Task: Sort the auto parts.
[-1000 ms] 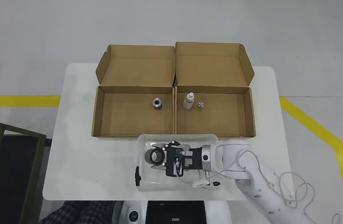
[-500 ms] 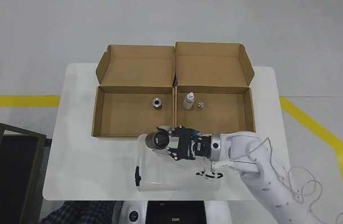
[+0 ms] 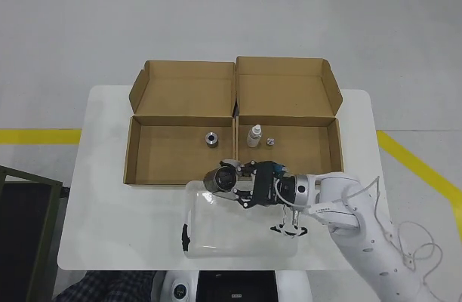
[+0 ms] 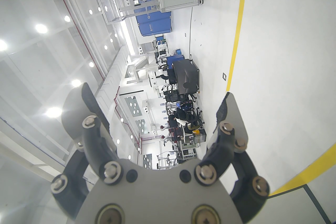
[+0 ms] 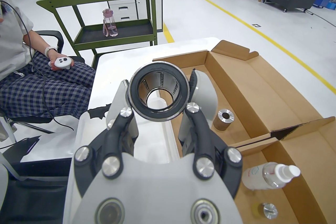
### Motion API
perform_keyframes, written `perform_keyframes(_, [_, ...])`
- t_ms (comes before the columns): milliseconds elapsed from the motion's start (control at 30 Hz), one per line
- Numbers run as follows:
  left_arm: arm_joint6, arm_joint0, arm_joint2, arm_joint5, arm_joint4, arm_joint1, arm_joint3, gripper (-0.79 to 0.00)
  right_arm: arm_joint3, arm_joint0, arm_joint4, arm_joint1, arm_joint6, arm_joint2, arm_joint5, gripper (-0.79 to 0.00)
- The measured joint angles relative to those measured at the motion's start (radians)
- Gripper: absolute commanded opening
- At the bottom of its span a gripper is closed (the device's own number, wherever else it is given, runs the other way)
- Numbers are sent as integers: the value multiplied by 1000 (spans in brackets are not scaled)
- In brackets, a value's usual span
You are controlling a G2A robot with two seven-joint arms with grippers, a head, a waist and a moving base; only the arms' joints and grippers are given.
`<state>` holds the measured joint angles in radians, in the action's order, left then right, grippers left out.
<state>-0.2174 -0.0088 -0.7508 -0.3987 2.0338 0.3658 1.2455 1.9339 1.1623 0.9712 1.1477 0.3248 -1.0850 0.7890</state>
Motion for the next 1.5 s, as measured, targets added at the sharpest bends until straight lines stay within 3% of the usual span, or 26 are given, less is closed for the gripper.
perform_keyframes(533, [0,0,0,0,0,0,0,0,-106,-103,4,20,24,85,-74,-785])
perform_keyframes(967, [0,0,0,0,0,0,0,0,-265,-250,59,68,44,215,-224,-785])
perform_keyframes(1500, [0,0,0,0,0,0,0,0,-456,-355,117,126,101,333,-349,-785])
